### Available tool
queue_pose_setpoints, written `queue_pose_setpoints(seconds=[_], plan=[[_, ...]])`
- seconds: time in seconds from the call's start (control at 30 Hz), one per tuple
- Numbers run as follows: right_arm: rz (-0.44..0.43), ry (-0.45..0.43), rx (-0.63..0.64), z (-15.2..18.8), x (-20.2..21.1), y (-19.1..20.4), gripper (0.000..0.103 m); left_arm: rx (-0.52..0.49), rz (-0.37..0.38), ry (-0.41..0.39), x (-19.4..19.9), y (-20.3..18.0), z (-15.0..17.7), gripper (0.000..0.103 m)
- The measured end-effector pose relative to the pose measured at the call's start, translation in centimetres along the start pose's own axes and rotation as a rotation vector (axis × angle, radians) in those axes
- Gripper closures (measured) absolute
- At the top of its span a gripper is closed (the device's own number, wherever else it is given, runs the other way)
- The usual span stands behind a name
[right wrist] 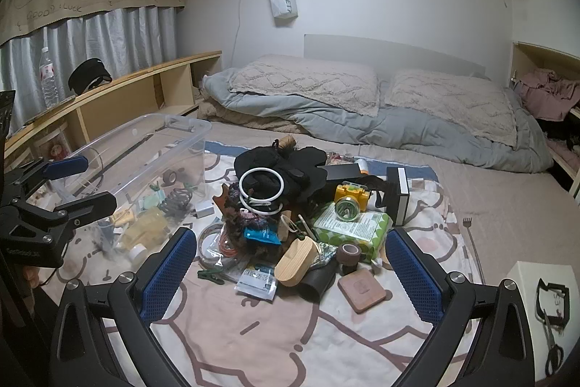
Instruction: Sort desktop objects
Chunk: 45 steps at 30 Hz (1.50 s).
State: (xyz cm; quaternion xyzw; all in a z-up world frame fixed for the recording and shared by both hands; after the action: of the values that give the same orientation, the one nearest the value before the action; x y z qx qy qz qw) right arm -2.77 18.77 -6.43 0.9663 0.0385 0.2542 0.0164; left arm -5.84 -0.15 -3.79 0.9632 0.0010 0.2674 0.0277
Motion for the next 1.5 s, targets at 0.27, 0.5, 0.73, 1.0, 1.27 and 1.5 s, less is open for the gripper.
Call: queue_pose_setpoints(seconds=[0.27, 0.5, 0.73, 1.0, 1.27, 1.5], plan=[[0.002, 0.001, -0.005, 0.0, -0.1, 0.1, 0.0, 0.0, 0.004, -0.001, 0.0, 0.0, 0.0, 0.0], [0.003, 0.002, -0.007, 0.0, 0.0, 0.0, 0.0, 0.001, 0.008, -0.001, 0.0, 0.0, 0.0, 0.0], [0.004, 0.002, -0.008, 0.0, 0.1, 0.0, 0.0, 0.0, 0.01, 0.0, 0.0, 0.0, 0.0, 0.0], [0.005, 0.003, -0.005, 0.2, 0.0, 0.2, 0.0, 0.001, 0.013, -0.001, 0.0, 0.0, 0.0, 0.0], [0.008, -0.001, -0.005, 0.3, 0.0, 0.8, 0.0, 0.001, 0.014, -0.014, 0.2, -0.5, 0.0, 0.0], [0.001, -0.025, -0.023, -1.4, -0.1, 0.5, 0.0, -0.021, 0.022, -0.065, 0.5, -0.8, -2.1, 0.0]])
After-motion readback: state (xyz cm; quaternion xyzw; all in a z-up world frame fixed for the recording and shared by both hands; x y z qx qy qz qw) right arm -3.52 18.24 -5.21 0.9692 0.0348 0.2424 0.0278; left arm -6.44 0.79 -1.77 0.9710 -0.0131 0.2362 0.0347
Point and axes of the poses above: each gripper's, at about its wrist camera, not at the fingertips, and x roughly against the way its jaws point, y to its left, z to its underside, the point moved 7 cm from there along -x, roughly the way its jaws point, and after that the axes turned 2 degrees about -y, right-handed, at the moved point
